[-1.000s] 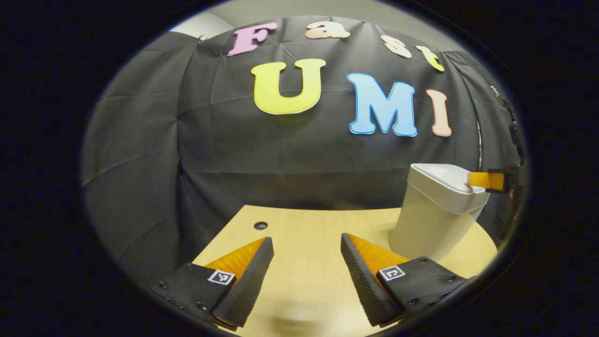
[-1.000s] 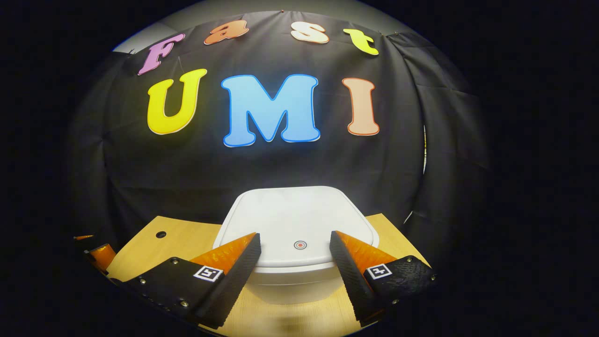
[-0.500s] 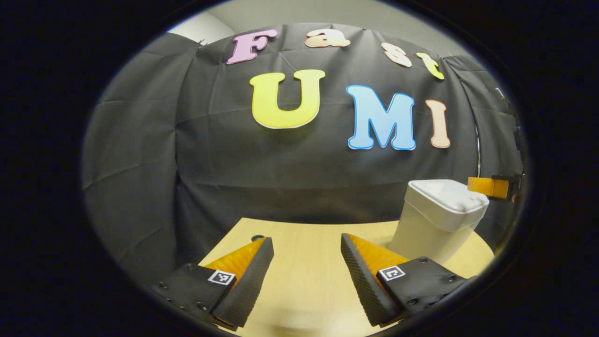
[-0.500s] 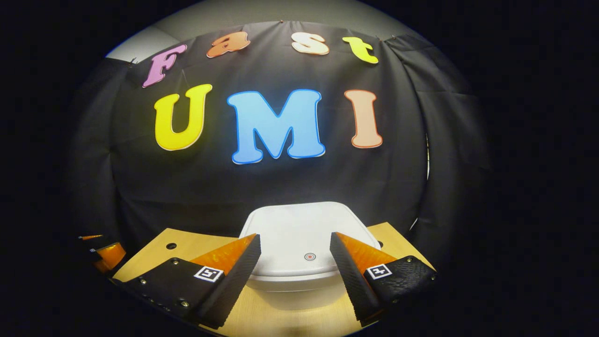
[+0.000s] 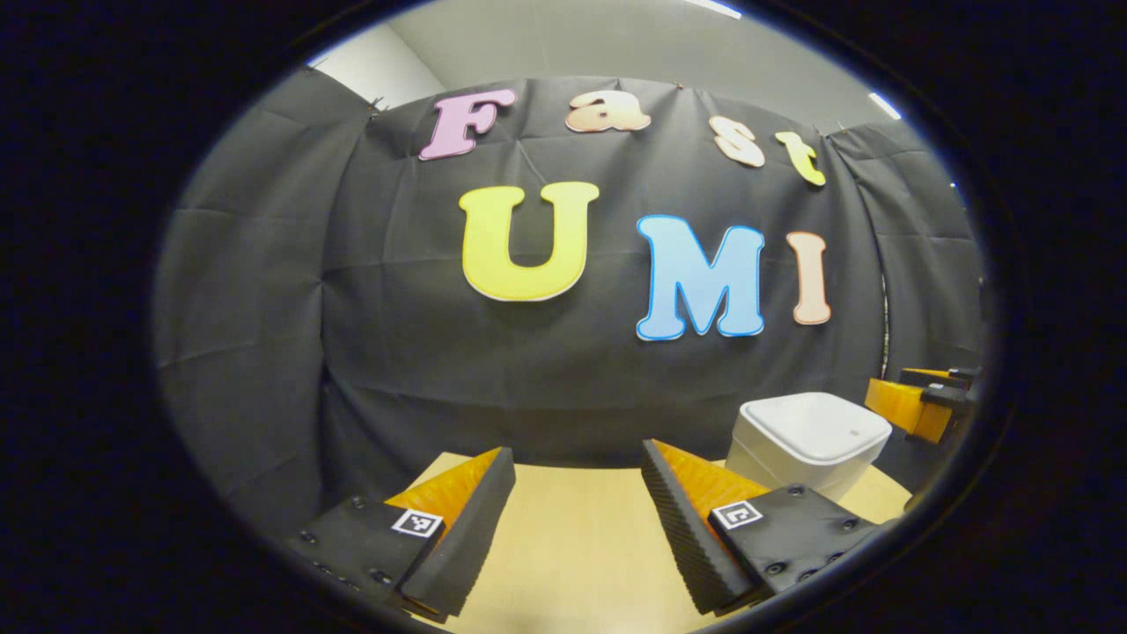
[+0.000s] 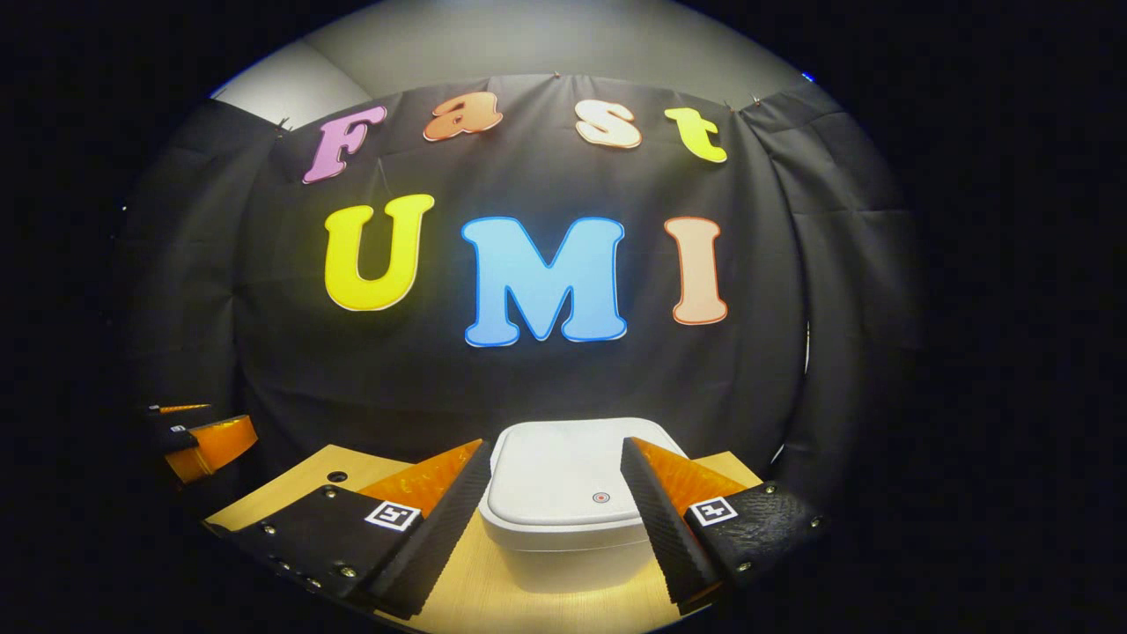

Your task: Press the lid of the desktop garbage bin to open it, pick up the crumpled paper on the desktop and throw it into the bin, then pick up the pop can on the desktop and drop it into the bin, and finally close the garbage bin lid.

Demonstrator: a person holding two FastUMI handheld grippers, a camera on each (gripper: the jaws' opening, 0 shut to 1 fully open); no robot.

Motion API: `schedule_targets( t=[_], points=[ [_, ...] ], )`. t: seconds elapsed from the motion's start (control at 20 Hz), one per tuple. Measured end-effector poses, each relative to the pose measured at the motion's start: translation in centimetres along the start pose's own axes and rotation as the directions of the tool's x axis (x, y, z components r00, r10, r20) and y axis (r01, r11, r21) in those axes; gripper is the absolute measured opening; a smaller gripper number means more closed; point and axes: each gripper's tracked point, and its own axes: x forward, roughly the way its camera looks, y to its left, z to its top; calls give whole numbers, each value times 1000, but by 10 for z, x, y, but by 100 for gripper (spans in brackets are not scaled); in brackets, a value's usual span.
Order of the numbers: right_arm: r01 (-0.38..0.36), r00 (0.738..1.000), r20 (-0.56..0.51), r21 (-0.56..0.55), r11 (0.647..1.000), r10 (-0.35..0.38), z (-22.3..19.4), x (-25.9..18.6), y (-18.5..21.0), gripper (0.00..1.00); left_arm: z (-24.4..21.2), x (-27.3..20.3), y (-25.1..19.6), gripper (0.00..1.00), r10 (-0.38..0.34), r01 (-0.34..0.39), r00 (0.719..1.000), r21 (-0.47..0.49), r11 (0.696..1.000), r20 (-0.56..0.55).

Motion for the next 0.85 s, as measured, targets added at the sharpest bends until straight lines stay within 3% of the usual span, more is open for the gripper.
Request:
schedule_targets(
  t=[0.4,0.45,0.55,0.7,0.75,0.85],
  points=[
    [-26,997,65,-83,996,32,14,-38,19,95,25,-36,-17,100,-45,43,998,25,999,45],
    [-22,998,62,-78,997,27,13,-42,20,95,24,-39,-19,95,-56,55,998,20,998,41],
    [2,998,62,-59,998,1,12,-50,18,95,22,-42,-23,100,-79,78,996,13,997,36],
    [36,997,68,-52,998,-32,12,-63,18,95,25,-45,-21,95,-94,93,994,21,995,49],
    [45,997,73,-55,997,-41,14,-68,18,95,26,-47,-24,100,-108,107,993,25,994,53],
    [69,994,84,-57,996,-64,16,-74,16,95,26,-49,-31,100,-142,140,988,38,989,54]
  ],
)
